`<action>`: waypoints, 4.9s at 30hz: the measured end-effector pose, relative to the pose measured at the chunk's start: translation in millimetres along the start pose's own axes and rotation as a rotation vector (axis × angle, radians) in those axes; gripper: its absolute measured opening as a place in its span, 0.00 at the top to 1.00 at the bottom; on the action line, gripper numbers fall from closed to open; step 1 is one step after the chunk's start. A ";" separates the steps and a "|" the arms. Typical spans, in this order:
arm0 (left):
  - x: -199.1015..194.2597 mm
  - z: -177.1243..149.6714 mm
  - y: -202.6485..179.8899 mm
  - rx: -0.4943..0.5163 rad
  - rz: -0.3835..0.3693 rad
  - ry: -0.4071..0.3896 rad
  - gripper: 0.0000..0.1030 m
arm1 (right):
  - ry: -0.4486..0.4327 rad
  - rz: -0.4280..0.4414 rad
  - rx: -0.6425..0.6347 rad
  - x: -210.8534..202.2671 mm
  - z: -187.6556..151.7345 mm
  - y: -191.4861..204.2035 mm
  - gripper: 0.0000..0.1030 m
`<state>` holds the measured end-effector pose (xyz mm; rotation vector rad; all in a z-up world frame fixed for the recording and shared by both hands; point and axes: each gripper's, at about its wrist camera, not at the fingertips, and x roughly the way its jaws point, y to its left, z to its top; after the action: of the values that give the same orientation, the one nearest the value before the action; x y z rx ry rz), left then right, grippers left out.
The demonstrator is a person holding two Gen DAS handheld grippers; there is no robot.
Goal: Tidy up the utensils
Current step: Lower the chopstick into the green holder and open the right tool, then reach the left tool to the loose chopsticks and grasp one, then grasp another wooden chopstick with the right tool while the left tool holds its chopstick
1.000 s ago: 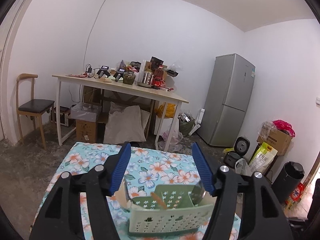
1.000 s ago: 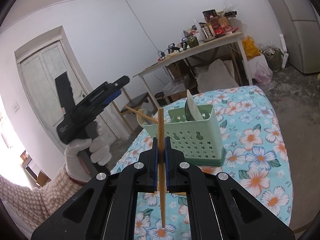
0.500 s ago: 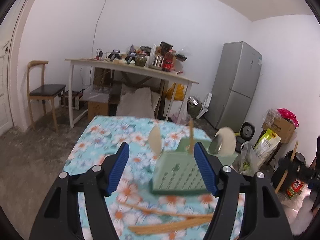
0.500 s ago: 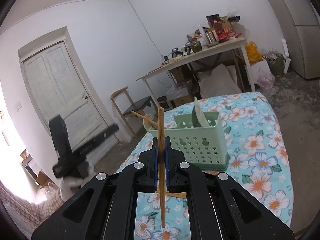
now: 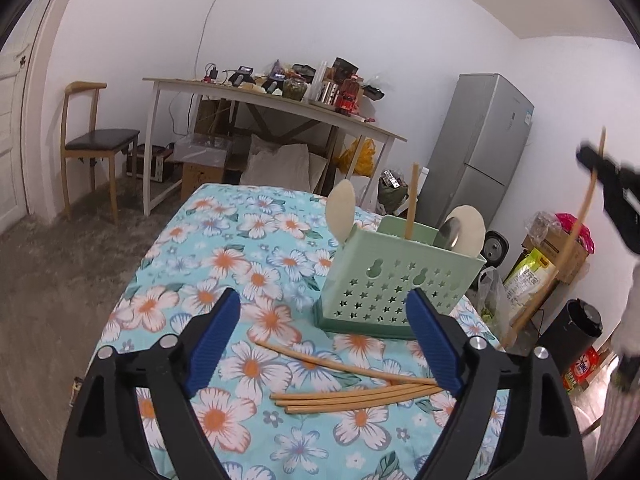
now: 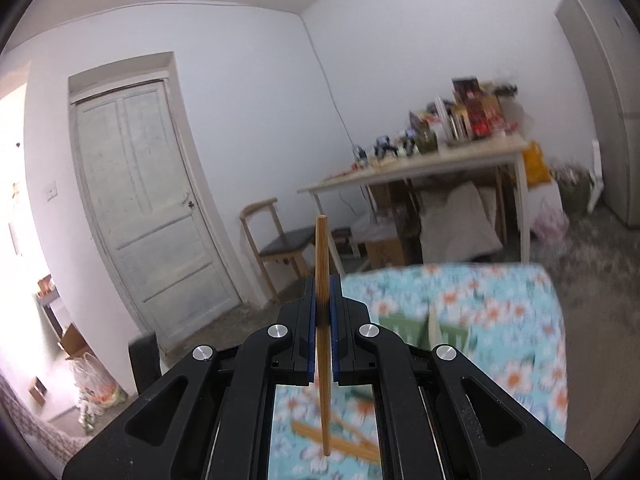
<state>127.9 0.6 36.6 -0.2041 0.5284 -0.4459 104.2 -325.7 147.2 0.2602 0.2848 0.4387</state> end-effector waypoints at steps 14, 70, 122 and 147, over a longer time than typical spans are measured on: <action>7.7 -9.0 17.2 -0.034 0.027 -0.038 0.09 | -0.087 -0.101 -0.208 66.7 67.2 2.3 0.96; 14.7 -14.4 8.4 0.023 0.064 0.023 0.06 | 0.366 -0.210 0.237 42.1 -161.5 -53.7 0.63; 132.5 -57.5 80.6 -0.840 -0.069 0.514 0.77 | 0.395 -0.118 0.315 35.2 -191.6 -61.4 0.63; 123.1 -72.3 95.3 -1.036 -0.141 0.442 0.94 | 0.390 -0.117 0.350 30.7 -195.5 -69.4 0.62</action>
<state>218.7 23.0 -107.3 -1.1604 1.1584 -0.3165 93.7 -336.4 -62.0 0.4980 0.7578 0.3190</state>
